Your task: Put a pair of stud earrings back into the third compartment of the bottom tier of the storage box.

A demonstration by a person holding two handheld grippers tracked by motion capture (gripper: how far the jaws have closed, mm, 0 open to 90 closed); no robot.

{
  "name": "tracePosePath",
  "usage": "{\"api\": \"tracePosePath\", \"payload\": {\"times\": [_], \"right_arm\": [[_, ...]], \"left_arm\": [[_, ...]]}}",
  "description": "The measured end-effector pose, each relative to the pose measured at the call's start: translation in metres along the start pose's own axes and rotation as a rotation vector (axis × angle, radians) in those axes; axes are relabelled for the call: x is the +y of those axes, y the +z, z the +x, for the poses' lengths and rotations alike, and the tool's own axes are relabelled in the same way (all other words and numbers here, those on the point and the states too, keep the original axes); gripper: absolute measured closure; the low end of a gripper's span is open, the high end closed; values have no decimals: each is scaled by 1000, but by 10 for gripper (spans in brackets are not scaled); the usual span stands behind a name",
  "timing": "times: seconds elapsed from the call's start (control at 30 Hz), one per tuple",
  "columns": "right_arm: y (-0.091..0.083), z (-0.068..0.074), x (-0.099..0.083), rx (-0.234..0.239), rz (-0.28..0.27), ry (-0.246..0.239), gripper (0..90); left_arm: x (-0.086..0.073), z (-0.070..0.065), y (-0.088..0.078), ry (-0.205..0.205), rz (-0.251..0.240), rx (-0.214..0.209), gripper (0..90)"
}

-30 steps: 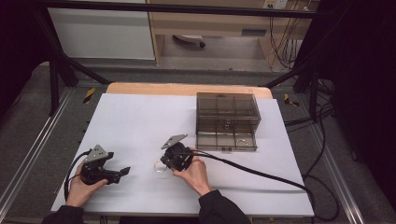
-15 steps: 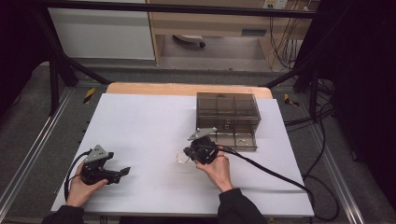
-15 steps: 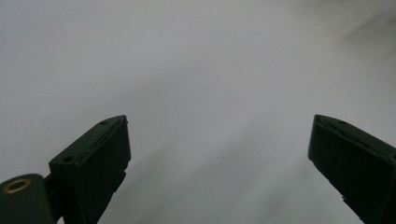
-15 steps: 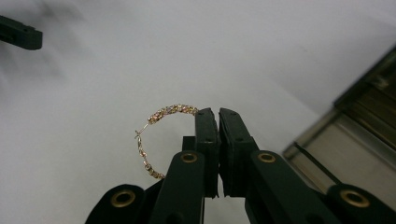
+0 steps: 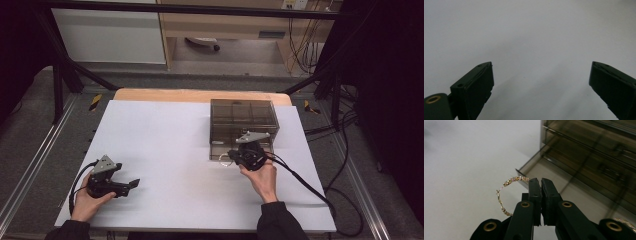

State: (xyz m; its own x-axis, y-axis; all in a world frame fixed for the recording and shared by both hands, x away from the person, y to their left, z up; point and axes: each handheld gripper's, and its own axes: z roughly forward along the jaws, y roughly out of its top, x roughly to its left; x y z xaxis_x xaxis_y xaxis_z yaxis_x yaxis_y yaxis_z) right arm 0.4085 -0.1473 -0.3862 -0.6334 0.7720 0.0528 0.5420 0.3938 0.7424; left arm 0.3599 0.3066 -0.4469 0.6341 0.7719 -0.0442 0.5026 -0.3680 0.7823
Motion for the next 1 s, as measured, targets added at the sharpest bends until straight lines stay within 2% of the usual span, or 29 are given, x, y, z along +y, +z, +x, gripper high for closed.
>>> {"api": "tracePosePath", "payload": {"times": [0.4, 0.83, 1.0], "right_arm": [[-21, -42, -16, -103, -6, 78, 875], [-20, -75, -27, -187, 7, 148, 875], [-17, -84, -28, -216, 19, 152, 875]], "left_arm": [[0, 0, 0, -1, 1, 0, 57], [0, 0, 0, 0, 2, 1, 57], [0, 0, 1, 0, 3, 1, 57]]}}
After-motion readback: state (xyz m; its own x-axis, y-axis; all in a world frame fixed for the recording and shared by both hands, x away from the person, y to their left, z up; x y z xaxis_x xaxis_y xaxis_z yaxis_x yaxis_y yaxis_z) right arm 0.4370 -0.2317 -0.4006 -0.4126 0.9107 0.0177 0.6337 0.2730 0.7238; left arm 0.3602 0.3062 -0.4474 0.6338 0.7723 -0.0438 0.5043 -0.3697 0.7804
